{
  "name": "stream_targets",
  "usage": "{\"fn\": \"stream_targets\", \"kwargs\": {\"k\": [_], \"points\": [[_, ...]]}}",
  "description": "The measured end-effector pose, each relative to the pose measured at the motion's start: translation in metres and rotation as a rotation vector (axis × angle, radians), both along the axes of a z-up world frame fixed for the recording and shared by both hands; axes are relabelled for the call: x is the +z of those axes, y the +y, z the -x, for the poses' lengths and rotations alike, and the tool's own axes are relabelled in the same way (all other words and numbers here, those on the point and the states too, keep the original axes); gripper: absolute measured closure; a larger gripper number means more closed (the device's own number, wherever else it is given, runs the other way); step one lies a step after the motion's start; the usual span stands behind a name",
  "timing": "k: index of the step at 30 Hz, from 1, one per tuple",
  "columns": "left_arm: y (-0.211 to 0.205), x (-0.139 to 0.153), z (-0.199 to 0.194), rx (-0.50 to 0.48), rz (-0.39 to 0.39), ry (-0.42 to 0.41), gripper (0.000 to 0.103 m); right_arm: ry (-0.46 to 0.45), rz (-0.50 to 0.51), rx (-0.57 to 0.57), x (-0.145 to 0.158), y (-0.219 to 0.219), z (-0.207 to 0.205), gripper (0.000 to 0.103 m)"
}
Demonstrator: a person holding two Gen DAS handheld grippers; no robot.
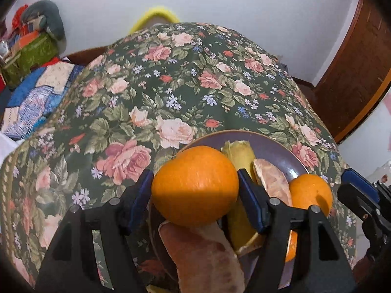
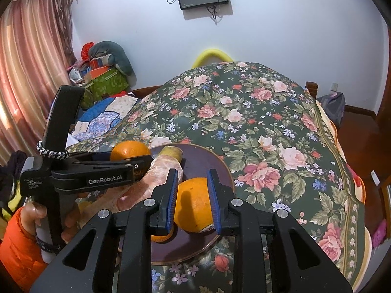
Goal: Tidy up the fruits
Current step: 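Lower the large orange onto the plate with the left tool and open it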
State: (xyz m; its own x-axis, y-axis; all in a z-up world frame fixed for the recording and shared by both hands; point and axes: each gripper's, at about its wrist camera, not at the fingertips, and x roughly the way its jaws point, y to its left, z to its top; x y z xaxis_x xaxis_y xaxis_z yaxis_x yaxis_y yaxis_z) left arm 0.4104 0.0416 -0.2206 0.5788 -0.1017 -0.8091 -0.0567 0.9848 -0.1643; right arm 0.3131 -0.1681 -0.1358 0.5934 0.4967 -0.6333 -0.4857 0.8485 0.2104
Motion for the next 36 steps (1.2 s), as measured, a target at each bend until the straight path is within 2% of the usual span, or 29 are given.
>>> {"fn": "stream_targets", "kwargs": {"k": [6,12,14,18,20,22,26,28,31,36], "points": [[-0.005,0.010,0.009,-0.009,-0.031,-0.025,0.035,0.001,0.000,-0.001,0.002,0.000,0.003,0.080],[-0.005,0.034,0.037,-0.015,-0.016,-0.071,0.034,-0.014,-0.005,-0.005,0.014,-0.001,0.013,0.078],[-0.005,0.046,0.050,-0.017,-0.008,-0.093,0.034,-0.026,-0.008,-0.008,0.021,-0.001,0.020,0.072],[-0.005,0.071,0.079,-0.015,-0.010,-0.139,0.034,-0.060,-0.008,-0.015,0.038,-0.002,0.040,0.068],[-0.005,0.084,0.096,-0.016,-0.014,-0.164,0.034,-0.071,-0.008,-0.017,0.043,-0.002,0.049,0.059],[-0.005,0.096,0.114,-0.020,-0.019,-0.186,0.031,-0.088,-0.007,-0.023,0.050,-0.002,0.062,0.052],[-0.004,0.114,0.147,-0.017,-0.036,-0.233,0.024,-0.107,-0.002,-0.027,0.059,-0.002,0.084,0.046],[-0.003,0.118,0.160,-0.017,-0.039,-0.245,0.022,-0.109,-0.001,-0.028,0.059,-0.002,0.092,0.042],[-0.001,0.121,0.182,-0.011,-0.050,-0.256,0.020,-0.111,0.011,-0.026,0.058,0.000,0.104,0.042],[0.006,0.109,0.204,-0.004,-0.053,-0.231,0.019,-0.094,0.031,-0.015,0.049,0.004,0.119,0.042]]}}
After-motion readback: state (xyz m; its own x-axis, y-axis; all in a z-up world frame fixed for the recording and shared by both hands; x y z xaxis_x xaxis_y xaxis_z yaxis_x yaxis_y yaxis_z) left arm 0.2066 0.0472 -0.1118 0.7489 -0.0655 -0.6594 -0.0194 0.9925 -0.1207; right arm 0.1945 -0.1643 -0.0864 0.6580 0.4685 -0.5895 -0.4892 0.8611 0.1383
